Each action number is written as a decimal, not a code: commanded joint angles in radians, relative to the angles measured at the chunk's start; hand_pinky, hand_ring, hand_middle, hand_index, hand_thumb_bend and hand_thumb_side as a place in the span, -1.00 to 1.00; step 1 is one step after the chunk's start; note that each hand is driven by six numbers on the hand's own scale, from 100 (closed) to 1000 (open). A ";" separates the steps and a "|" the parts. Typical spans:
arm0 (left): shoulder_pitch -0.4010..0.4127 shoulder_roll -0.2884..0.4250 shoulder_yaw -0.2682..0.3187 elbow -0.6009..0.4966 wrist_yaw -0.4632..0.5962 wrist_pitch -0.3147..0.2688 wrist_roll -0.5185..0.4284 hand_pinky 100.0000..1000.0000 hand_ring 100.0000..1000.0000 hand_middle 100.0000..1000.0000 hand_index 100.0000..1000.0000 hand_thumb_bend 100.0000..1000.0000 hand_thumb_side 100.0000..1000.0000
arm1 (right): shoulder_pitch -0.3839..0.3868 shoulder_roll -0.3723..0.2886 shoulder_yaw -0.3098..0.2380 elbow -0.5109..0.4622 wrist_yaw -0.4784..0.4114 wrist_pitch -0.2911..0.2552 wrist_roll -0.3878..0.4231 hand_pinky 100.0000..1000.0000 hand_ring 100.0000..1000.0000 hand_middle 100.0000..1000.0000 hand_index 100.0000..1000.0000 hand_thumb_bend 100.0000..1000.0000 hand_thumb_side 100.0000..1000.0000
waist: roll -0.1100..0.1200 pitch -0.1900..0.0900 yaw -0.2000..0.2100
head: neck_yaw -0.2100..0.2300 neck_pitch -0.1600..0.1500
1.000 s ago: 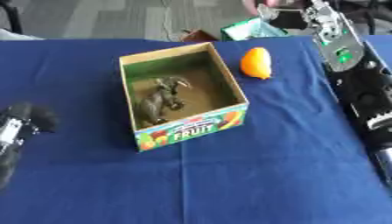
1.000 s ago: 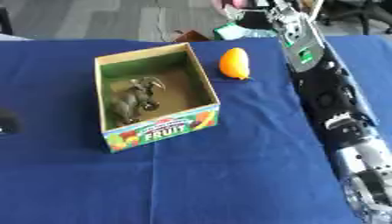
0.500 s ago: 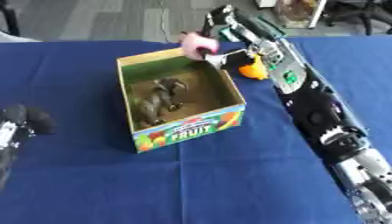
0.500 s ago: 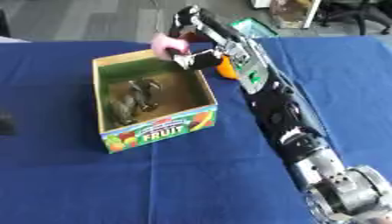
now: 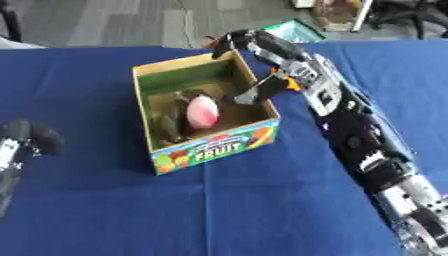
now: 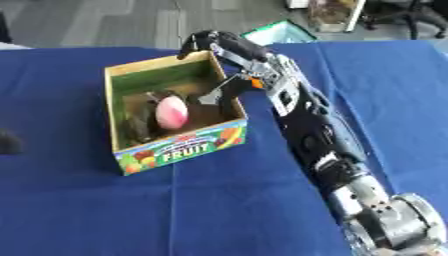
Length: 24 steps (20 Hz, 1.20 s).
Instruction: Pick up objects on the table and place them in the box.
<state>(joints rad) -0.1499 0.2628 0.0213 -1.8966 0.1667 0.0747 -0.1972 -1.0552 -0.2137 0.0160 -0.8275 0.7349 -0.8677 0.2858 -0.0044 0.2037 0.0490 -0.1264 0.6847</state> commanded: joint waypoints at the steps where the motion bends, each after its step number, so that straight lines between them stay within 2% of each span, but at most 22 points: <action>1: -0.008 0.005 0.001 -0.012 0.000 -0.002 -0.002 0.22 0.19 0.04 0.11 -0.78 0.21 | -0.023 -0.038 -0.021 -0.011 -0.034 0.004 0.023 0.48 0.60 0.43 0.54 -0.12 -0.40 | 0.003 -0.015 -0.002 | -0.002 -0.008; 3: -0.008 0.006 0.002 -0.012 0.000 -0.002 -0.001 0.22 0.19 0.04 0.11 -0.78 0.21 | -0.025 -0.056 -0.041 -0.010 -0.039 0.045 0.005 0.47 0.59 0.42 0.53 -0.15 -0.49 | 0.003 -0.016 -0.003 | -0.001 -0.009; 5: -0.006 0.007 0.003 -0.012 -0.001 -0.002 0.000 0.22 0.20 0.05 0.11 -0.78 0.22 | -0.029 -0.075 -0.071 0.002 -0.030 0.109 -0.041 0.47 0.59 0.42 0.52 -0.17 -0.58 | 0.001 -0.017 -0.005 | 0.003 -0.010; 9: -0.007 0.008 0.002 -0.011 -0.001 -0.002 -0.002 0.22 0.20 0.05 0.11 -0.79 0.22 | -0.037 -0.103 -0.129 0.053 0.011 0.245 -0.193 0.50 0.63 0.48 0.52 -0.17 -0.64 | -0.001 -0.017 -0.006 | 0.006 -0.011; 11: -0.006 0.008 0.003 -0.011 -0.001 -0.002 -0.001 0.22 0.20 0.05 0.11 -0.79 0.22 | -0.039 -0.115 -0.143 0.086 0.046 0.288 -0.256 0.54 0.70 0.59 0.60 -0.17 -0.62 | -0.001 -0.017 -0.005 | 0.008 -0.011; 15: -0.009 0.009 0.001 -0.011 -0.001 -0.002 -0.003 0.22 0.20 0.05 0.11 -0.79 0.22 | -0.036 -0.132 -0.160 0.159 0.132 0.336 -0.335 0.57 0.77 0.66 0.64 -0.16 -0.58 | -0.002 -0.015 -0.002 | 0.009 -0.014; 16: -0.009 0.009 0.001 -0.011 -0.001 -0.002 -0.004 0.22 0.20 0.05 0.11 -0.79 0.22 | -0.034 -0.136 -0.164 0.177 0.153 0.343 -0.349 0.57 0.77 0.66 0.65 -0.14 -0.65 | -0.002 -0.015 -0.001 | 0.009 -0.014; 17: -0.010 0.009 0.001 -0.011 -0.001 -0.002 -0.004 0.22 0.20 0.05 0.11 -0.79 0.22 | -0.032 -0.139 -0.168 0.196 0.173 0.352 -0.365 0.57 0.77 0.66 0.65 -0.16 -0.57 | -0.002 -0.014 0.000 | 0.010 -0.014; 24: -0.013 0.008 -0.001 -0.012 -0.001 -0.001 -0.007 0.22 0.20 0.05 0.11 -0.79 0.23 | -0.024 -0.151 -0.175 0.287 0.258 0.384 -0.460 0.57 0.76 0.63 0.64 -0.17 -0.55 | -0.003 -0.007 0.008 | 0.009 -0.015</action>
<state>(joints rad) -0.1502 0.2628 0.0212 -1.8964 0.1667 0.0736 -0.2001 -1.0632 -0.3317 -0.1538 -0.5432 0.9771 -0.4872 -0.1571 -0.0081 0.2101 0.0566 -0.1169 0.6786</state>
